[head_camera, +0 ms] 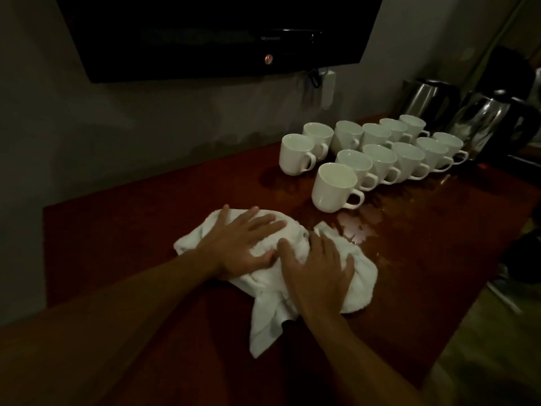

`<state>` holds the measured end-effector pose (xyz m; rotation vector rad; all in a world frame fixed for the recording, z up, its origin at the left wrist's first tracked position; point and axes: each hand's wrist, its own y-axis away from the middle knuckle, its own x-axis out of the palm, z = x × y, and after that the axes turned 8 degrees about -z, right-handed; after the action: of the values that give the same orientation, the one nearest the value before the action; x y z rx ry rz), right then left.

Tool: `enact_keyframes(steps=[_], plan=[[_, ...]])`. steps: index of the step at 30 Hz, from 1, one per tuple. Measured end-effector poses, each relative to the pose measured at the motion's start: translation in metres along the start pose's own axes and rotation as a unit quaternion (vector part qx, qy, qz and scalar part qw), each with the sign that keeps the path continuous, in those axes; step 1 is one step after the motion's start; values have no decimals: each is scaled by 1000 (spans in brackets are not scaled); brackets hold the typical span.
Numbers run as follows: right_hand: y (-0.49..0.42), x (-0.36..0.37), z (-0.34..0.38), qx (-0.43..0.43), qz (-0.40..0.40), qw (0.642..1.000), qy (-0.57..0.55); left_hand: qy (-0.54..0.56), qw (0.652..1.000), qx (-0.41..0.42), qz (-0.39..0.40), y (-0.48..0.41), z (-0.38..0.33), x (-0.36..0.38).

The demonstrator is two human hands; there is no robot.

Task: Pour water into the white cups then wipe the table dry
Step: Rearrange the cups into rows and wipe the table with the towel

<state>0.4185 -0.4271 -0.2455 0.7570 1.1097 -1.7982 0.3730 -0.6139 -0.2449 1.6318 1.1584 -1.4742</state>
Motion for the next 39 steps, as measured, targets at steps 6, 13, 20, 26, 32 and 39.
enact_keyframes(steps=[6,13,20,26,32,39], plan=[[-19,30,44,34,1,999,15,-12,995,94,31,-38,64,-12],[-50,57,76,44,3,999,25,7,991,127,31,-68,114,-17],[-70,78,96,65,-24,997,20,31,989,141,27,-93,143,-15],[-76,90,105,102,-42,993,29,43,987,157,8,-107,156,-5],[-85,97,115,154,-61,985,44,61,983,173,10,-121,158,-5],[-96,101,118,201,-15,978,58,75,974,212,8,-137,165,-7]])
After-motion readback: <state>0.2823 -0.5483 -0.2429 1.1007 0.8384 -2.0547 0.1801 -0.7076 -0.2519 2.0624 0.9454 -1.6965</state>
